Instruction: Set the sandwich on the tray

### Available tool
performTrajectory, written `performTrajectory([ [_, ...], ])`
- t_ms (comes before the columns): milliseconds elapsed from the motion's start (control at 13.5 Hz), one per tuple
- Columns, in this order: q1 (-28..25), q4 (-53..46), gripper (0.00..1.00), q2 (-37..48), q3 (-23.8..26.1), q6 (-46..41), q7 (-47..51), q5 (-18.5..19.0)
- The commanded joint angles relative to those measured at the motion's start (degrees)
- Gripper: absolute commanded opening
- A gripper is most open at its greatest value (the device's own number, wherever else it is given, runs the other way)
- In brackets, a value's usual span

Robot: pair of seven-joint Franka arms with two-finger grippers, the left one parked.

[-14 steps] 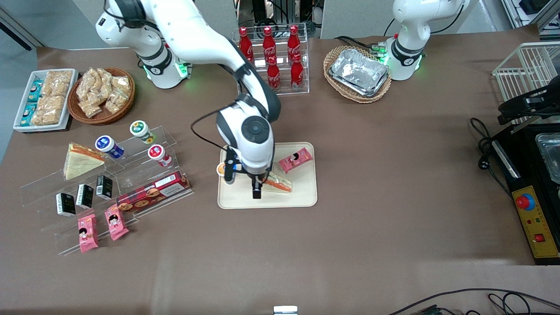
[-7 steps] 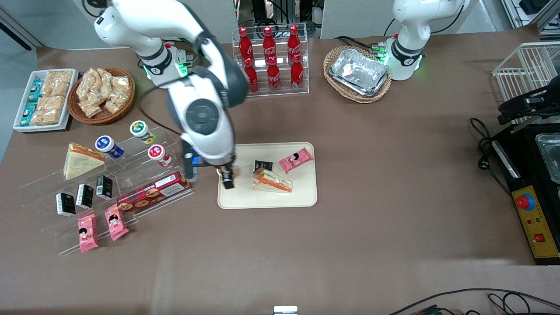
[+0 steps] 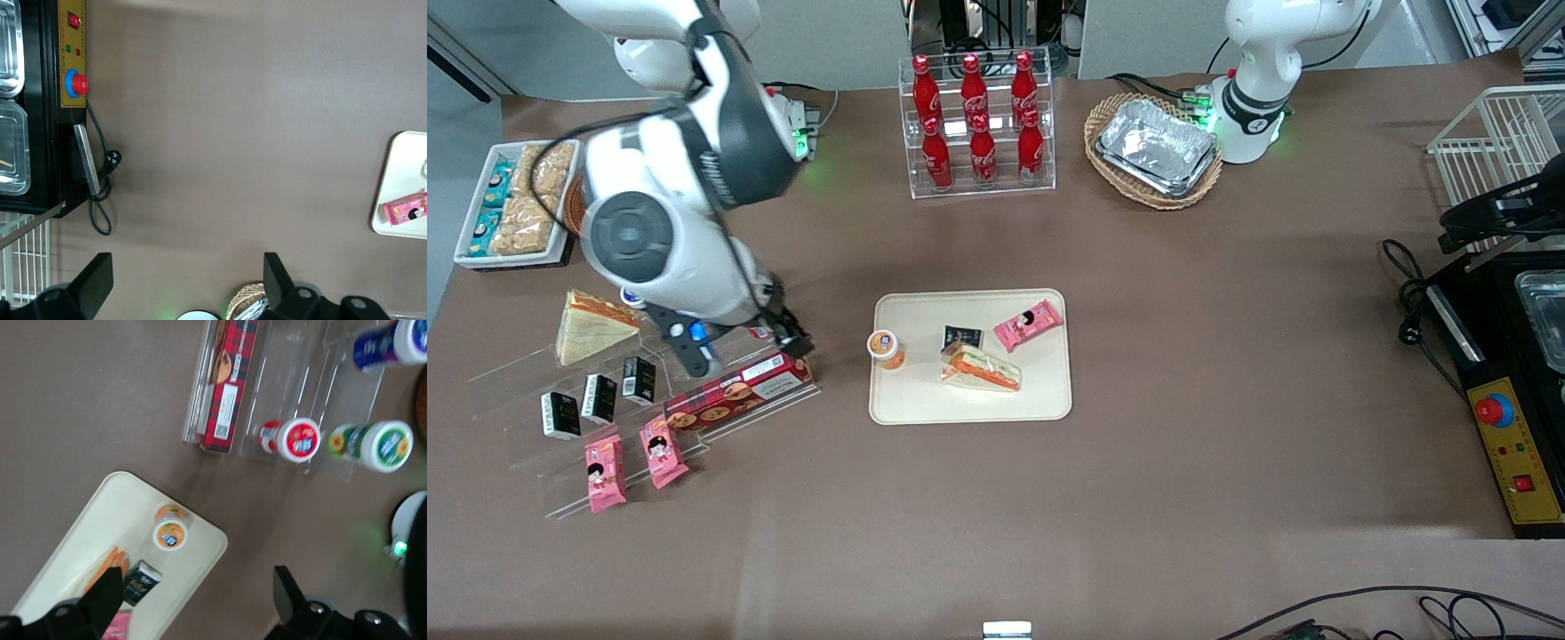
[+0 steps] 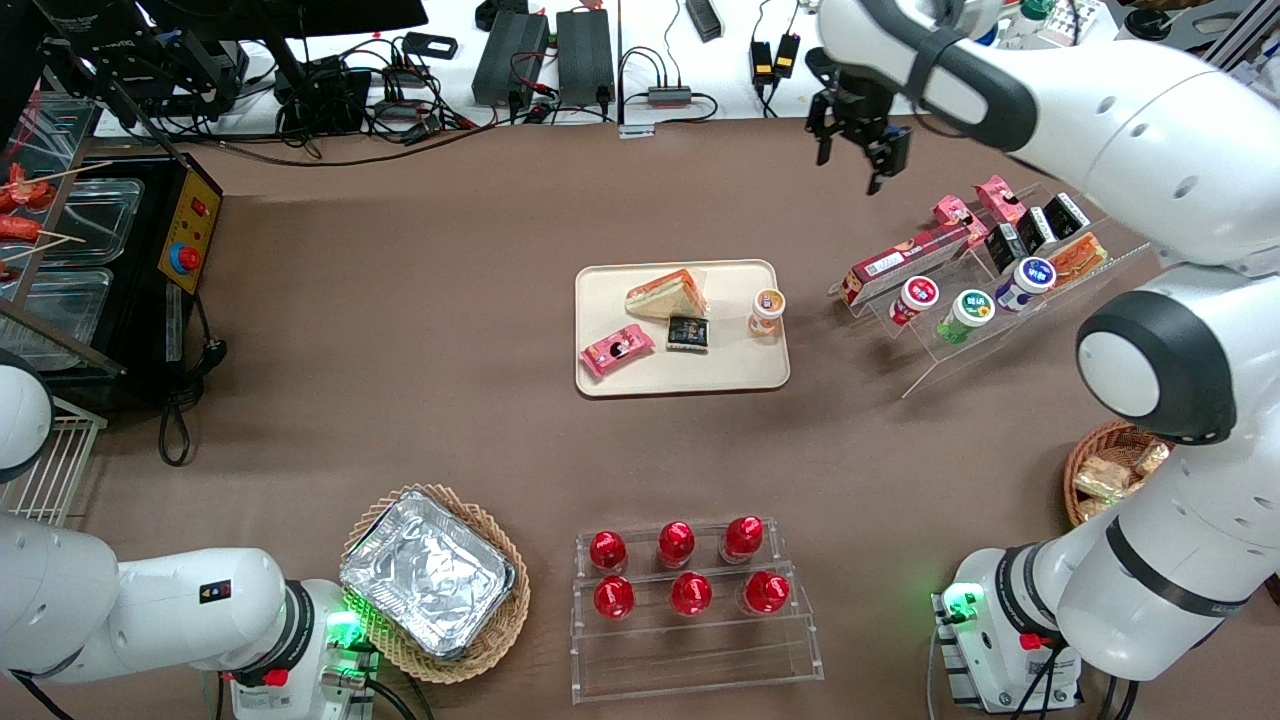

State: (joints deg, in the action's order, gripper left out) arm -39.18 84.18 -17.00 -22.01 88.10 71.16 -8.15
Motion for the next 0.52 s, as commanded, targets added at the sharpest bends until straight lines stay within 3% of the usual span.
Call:
performTrajectory([
  [0, 4.7, 1.6, 1.0, 4.4, 0.3, -4.3, -13.5, 0.0],
  [444, 12.9, 3.6, 1.0, 9.4, 0.2, -5.9, -36.3, 1.4],
])
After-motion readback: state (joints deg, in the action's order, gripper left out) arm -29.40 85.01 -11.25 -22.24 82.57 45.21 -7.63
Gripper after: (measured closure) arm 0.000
